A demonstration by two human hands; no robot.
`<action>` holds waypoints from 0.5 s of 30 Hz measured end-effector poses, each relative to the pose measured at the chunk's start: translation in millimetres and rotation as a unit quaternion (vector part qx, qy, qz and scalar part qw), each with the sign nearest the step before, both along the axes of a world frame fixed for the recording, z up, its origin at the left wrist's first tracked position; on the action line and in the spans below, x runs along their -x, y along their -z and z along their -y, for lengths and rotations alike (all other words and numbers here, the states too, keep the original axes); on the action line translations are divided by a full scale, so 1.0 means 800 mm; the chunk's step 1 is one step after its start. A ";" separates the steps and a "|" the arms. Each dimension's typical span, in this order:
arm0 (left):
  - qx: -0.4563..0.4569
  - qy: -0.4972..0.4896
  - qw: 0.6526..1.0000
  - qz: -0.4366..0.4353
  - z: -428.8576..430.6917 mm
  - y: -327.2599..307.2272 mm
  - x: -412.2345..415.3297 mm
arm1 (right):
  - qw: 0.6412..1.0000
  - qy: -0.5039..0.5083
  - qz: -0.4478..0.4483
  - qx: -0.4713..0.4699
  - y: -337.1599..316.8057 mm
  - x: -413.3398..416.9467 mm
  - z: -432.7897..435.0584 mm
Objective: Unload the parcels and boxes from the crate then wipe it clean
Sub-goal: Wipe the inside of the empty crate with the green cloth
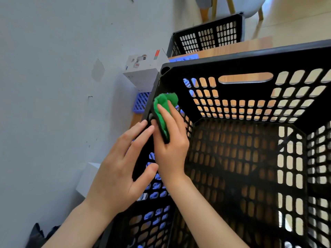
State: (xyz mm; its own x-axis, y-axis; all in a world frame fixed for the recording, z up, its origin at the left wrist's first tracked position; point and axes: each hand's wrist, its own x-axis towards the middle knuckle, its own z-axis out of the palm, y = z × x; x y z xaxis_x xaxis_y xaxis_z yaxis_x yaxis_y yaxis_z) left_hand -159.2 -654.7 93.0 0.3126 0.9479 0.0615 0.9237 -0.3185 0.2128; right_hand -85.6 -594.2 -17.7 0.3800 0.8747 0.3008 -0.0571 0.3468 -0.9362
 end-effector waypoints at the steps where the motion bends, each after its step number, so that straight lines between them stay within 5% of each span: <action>1: -0.002 -0.001 1.000 -0.002 0.000 0.000 0.000 | 1.000 -0.002 0.010 -0.026 0.001 0.000 -0.001; 3: -0.004 -0.001 1.000 -0.004 0.001 -0.001 -0.001 | 0.999 -0.010 0.040 -0.013 0.022 -0.005 -0.002; 9: 0.000 -0.015 1.000 0.000 0.002 -0.002 -0.002 | 0.936 -0.049 0.007 0.348 0.112 -0.033 -0.006; 15: 0.001 -0.008 1.000 -0.009 0.002 -0.002 -0.002 | 0.995 0.023 -0.012 0.102 0.026 -0.013 -0.031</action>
State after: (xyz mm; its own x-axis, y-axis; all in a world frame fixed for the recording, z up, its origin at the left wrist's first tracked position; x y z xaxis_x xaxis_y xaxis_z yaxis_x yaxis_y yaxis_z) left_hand -157.7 -656.4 94.2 0.2976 0.9531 0.0543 0.9325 -0.3024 0.1976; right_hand -75.1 -569.7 -38.2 0.4255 0.8982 0.1104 -0.0679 0.1533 -0.9858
